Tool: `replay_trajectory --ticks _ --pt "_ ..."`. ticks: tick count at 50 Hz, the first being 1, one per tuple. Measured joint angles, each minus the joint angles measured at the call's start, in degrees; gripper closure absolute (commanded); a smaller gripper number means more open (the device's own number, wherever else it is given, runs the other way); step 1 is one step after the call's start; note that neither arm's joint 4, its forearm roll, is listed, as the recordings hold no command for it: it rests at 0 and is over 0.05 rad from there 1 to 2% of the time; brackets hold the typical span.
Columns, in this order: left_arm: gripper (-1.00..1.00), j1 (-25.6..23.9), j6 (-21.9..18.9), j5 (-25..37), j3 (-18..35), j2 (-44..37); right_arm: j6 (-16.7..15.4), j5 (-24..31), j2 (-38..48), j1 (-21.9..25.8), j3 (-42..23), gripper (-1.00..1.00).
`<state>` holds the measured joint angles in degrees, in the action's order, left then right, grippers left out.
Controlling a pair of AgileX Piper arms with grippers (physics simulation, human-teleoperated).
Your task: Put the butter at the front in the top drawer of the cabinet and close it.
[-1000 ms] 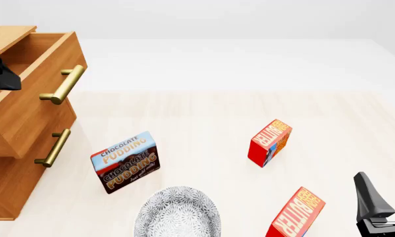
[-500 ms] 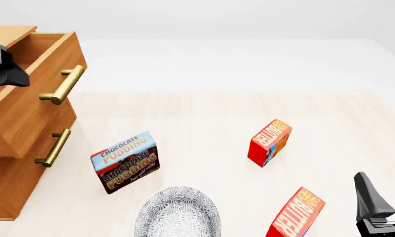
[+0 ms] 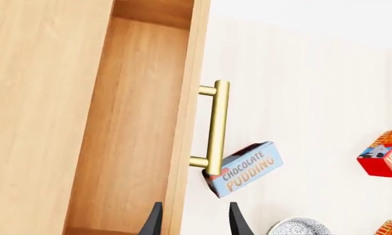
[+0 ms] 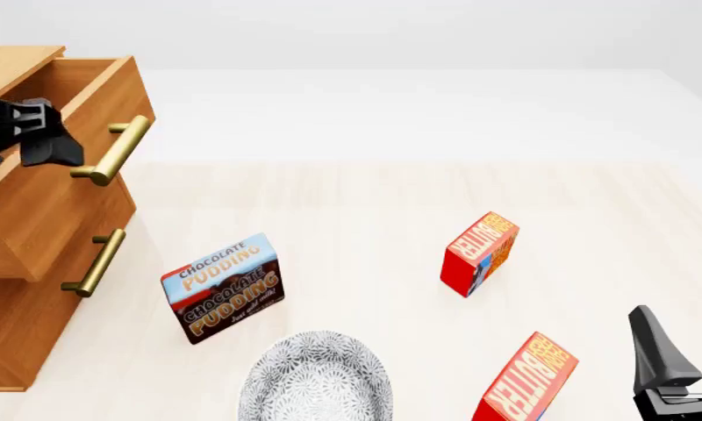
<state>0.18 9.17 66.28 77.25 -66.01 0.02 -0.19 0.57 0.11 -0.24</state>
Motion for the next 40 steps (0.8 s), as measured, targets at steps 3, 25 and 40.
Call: replay_trajectory --ticks 3,25,40 --pt "-1.00 -0.52 0.36 -0.24 -0.27 -0.06 0.00 0.00 0.00 0.00 0.00 -1.00" --pt "-1.00 -3.47 1.91 -1.35 -1.15 -0.92 0.00 0.00 0.00 -0.01 0.00 -1.00" --pt "-1.00 -5.47 2.30 -1.47 -0.92 -1.67 0.00 0.00 0.00 0.00 0.00 -1.00"
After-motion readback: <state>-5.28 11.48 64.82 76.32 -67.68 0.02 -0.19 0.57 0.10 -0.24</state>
